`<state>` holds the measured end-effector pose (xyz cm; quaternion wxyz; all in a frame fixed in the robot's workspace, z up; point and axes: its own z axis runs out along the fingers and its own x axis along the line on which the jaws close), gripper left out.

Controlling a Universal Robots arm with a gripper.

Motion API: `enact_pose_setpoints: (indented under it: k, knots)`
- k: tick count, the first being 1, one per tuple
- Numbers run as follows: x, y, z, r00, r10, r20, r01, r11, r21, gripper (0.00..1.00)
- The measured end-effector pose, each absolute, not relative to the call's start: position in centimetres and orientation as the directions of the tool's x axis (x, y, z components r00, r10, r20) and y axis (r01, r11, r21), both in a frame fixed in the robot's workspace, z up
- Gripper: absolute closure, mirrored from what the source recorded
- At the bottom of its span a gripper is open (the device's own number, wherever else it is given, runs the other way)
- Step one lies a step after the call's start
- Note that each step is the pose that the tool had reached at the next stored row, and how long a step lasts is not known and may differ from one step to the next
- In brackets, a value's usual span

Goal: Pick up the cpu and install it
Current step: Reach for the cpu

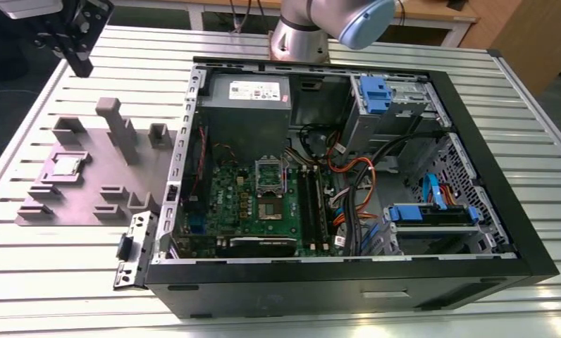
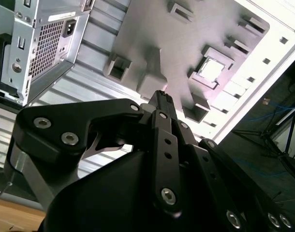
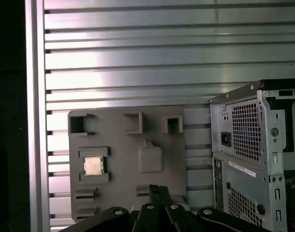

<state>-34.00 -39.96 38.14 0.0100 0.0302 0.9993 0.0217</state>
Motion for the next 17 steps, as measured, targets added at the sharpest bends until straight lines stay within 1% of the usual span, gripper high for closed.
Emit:
enact_pose_setpoints:
  k: [17]
  knots:
    - [-35.3, -40.0, 37.5, -0.998, 0.061, -0.016, 0.060, 0.997, 0.044, 0.89]
